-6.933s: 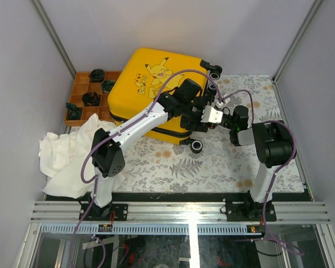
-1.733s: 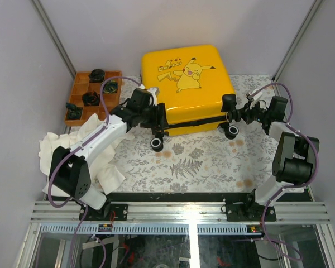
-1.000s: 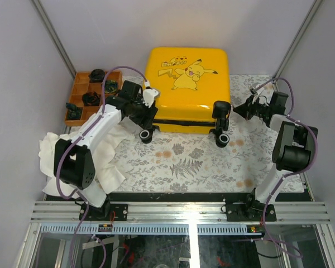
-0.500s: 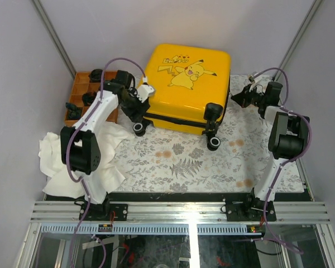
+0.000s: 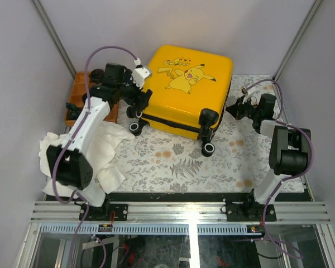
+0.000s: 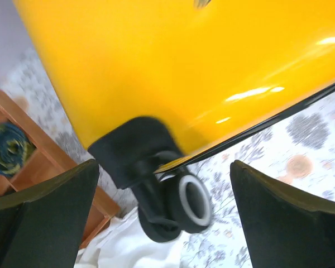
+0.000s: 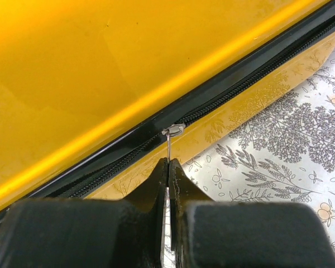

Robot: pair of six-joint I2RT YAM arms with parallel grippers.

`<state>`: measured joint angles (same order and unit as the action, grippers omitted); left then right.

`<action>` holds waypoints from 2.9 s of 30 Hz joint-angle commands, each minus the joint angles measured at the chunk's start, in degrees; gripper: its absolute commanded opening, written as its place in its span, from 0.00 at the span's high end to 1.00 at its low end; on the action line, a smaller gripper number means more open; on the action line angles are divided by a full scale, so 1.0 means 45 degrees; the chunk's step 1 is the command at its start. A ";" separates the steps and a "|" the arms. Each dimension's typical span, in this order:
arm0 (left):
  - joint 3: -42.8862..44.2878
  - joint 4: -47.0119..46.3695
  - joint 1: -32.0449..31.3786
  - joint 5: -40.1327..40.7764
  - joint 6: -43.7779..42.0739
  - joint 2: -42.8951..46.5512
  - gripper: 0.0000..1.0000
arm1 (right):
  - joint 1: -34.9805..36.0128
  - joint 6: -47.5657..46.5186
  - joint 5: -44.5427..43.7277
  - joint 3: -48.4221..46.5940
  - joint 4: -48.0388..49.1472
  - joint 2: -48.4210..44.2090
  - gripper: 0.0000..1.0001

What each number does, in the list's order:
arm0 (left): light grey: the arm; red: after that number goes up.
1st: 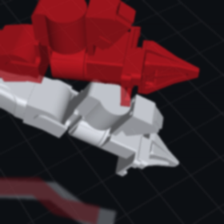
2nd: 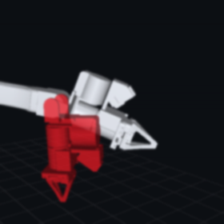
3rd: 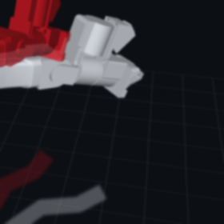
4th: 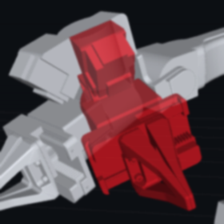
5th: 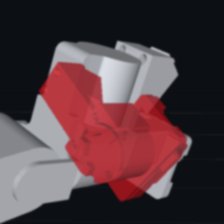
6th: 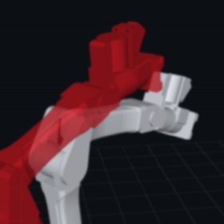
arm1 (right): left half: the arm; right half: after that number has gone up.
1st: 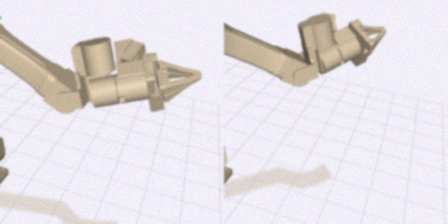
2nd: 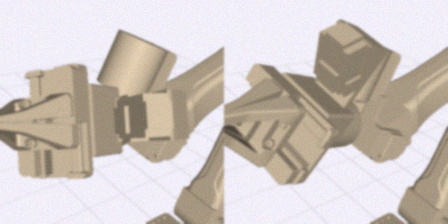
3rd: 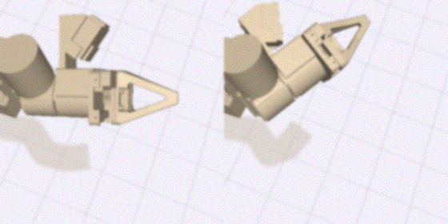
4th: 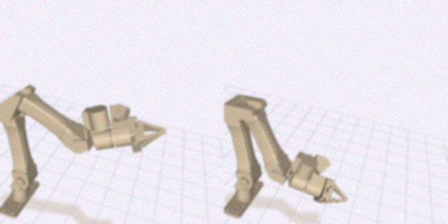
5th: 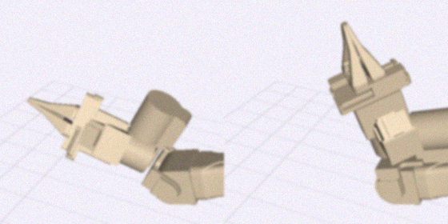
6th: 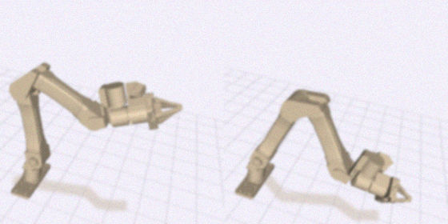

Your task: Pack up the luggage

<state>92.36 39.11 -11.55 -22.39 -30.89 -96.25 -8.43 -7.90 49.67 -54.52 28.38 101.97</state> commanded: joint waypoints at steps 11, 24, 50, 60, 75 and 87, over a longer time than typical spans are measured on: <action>-0.0653 -0.2310 -0.6637 0.1393 0.7046 0.1222 0.07 | 0.0522 0.0796 0.0107 -0.0051 0.1734 0.0089 1.00; -0.0420 -0.3923 -0.8900 0.4221 1.0203 -0.1034 0.13 | 0.0525 0.1110 0.0143 -0.0187 0.2532 0.0571 1.00; -0.0907 -0.2790 -0.9472 0.2717 0.6107 -0.1818 0.96 | 0.0127 0.1640 -0.0496 0.0112 0.3380 0.0333 1.00; -0.4410 0.0209 -0.9707 0.1401 -0.0060 0.0966 1.00 | -0.2030 -0.0173 -0.0277 0.0277 0.1320 -0.0203 1.00; -0.7356 0.2954 -0.6248 0.1776 -0.6277 0.4378 1.00 | -0.5590 -0.3239 0.0349 -0.0489 -0.2209 -0.0397 1.00; -0.7219 0.3164 -0.4591 0.1835 -1.0110 0.4083 1.00 | -0.4344 -0.2809 0.2507 -0.3246 -0.2461 0.1474 1.00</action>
<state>60.82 32.42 -34.76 -19.18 -70.30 -75.77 -27.64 -18.46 70.43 -62.61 11.84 107.04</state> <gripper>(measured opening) 0.574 0.018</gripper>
